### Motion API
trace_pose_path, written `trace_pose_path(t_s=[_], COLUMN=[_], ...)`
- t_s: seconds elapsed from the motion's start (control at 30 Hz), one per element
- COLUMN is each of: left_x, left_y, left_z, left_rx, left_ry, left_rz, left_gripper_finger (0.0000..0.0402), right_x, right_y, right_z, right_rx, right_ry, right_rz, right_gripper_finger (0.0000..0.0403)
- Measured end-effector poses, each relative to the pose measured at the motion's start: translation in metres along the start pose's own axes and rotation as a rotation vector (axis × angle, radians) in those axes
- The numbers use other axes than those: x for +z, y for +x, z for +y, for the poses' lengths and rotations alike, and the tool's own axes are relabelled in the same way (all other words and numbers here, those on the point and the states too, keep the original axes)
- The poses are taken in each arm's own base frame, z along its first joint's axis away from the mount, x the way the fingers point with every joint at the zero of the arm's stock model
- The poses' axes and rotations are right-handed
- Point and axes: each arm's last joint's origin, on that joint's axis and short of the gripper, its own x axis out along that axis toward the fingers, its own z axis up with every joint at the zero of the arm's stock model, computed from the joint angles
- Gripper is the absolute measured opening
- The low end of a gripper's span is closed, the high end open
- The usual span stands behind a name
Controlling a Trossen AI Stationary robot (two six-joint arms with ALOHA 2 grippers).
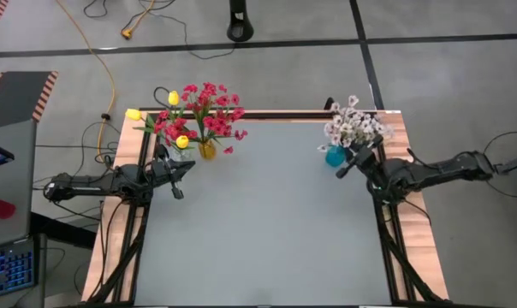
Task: Sort flowers into vase by color
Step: Put the white flowers into the blue vase
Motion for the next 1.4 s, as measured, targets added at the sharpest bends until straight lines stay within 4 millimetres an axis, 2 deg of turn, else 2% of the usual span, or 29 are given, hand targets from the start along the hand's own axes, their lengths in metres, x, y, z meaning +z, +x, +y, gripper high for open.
trace_pose_path(t_s=[0.63,1.1,1.4], left_x=[0.0000,0.0000,0.0000], left_y=[0.0000,0.0000,0.0000], left_z=[0.0000,0.0000,0.0000], left_rx=[0.001,0.000,0.000], left_ry=[-0.002,-0.001,-0.002], left_rz=[0.000,0.000,0.000], left_gripper_finger=[0.0000,0.0000,0.0000], right_x=[-0.0055,-0.0057,-0.0057], right_y=[0.0045,0.0044,0.0044], right_z=[-0.0027,-0.0042,-0.0045], right_rx=[-0.041,-0.092,-0.104], right_ry=[-0.048,-0.019,0.065], right_rz=[0.042,0.058,0.057], right_gripper_finger=[0.0053,0.0161,0.0198])
